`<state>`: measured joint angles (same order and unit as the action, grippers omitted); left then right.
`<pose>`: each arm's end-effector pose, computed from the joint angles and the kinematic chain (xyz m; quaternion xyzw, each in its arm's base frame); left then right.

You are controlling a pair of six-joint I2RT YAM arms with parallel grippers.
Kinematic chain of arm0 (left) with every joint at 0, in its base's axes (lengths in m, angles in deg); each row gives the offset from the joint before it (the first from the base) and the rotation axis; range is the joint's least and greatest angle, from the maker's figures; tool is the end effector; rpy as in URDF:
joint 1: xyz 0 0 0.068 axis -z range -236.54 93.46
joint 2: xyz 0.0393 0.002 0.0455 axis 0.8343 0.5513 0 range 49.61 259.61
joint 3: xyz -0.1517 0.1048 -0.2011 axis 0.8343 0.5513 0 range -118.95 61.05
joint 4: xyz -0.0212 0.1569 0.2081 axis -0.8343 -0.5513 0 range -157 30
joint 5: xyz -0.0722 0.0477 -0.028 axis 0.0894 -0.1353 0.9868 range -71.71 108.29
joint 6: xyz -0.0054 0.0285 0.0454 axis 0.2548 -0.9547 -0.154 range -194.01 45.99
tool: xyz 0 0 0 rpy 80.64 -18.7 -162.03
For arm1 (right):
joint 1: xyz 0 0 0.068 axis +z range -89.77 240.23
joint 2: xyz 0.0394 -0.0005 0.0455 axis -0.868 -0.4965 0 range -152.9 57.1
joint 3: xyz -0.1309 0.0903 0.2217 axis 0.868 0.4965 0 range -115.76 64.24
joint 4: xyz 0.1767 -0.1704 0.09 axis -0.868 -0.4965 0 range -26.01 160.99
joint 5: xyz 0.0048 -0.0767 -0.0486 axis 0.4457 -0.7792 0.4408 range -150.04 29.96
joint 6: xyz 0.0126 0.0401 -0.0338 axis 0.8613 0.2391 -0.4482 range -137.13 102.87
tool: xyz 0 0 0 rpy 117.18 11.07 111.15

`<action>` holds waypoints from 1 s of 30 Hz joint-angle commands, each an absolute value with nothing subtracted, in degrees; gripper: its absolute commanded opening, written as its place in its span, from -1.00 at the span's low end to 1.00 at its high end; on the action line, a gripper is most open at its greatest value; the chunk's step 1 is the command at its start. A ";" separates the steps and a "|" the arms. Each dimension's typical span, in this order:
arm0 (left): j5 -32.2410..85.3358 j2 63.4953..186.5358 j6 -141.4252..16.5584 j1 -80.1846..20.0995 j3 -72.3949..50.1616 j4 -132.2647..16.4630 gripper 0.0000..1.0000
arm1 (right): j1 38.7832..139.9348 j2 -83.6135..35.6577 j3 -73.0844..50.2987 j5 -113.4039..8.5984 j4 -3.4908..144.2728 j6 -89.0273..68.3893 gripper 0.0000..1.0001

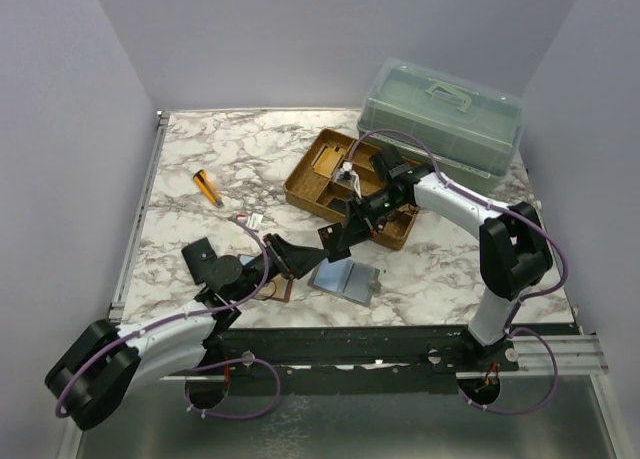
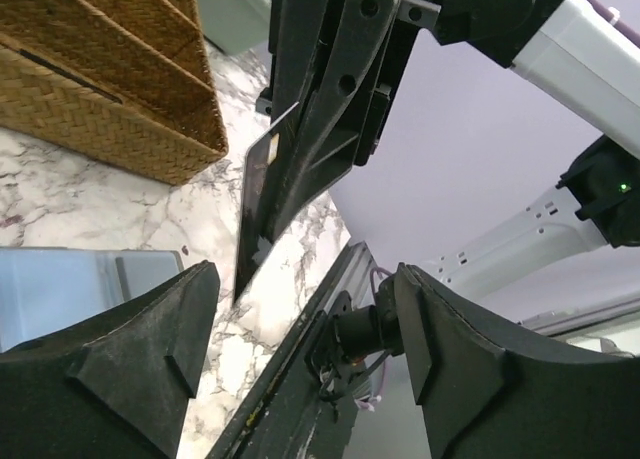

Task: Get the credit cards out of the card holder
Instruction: Place the credit card in the storage box.

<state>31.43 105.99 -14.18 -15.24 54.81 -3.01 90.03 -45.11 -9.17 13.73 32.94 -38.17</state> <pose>0.1335 -0.1280 0.1968 -0.0216 0.6644 -0.6223 0.4134 0.2888 0.2048 0.2289 -0.4451 0.6560 0.5985 0.1151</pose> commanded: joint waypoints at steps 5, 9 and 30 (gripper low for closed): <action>22.71 90.61 -21.34 -16.30 52.65 -38.11 0.82 | 84.84 -44.80 -18.27 -13.08 14.90 -53.35 -1.00; 20.98 83.18 -22.19 -16.52 53.35 -44.97 0.97 | 82.71 -45.35 -23.23 -23.74 12.98 -54.91 -1.00; 20.67 76.59 -21.38 -16.65 57.29 -48.79 0.97 | 83.67 -65.09 -43.43 -37.24 1.14 -59.28 -0.99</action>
<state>21.60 77.53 -20.37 -16.36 56.28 -47.71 82.43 -62.99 -40.79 -36.38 4.57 -58.85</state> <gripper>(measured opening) 0.987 0.008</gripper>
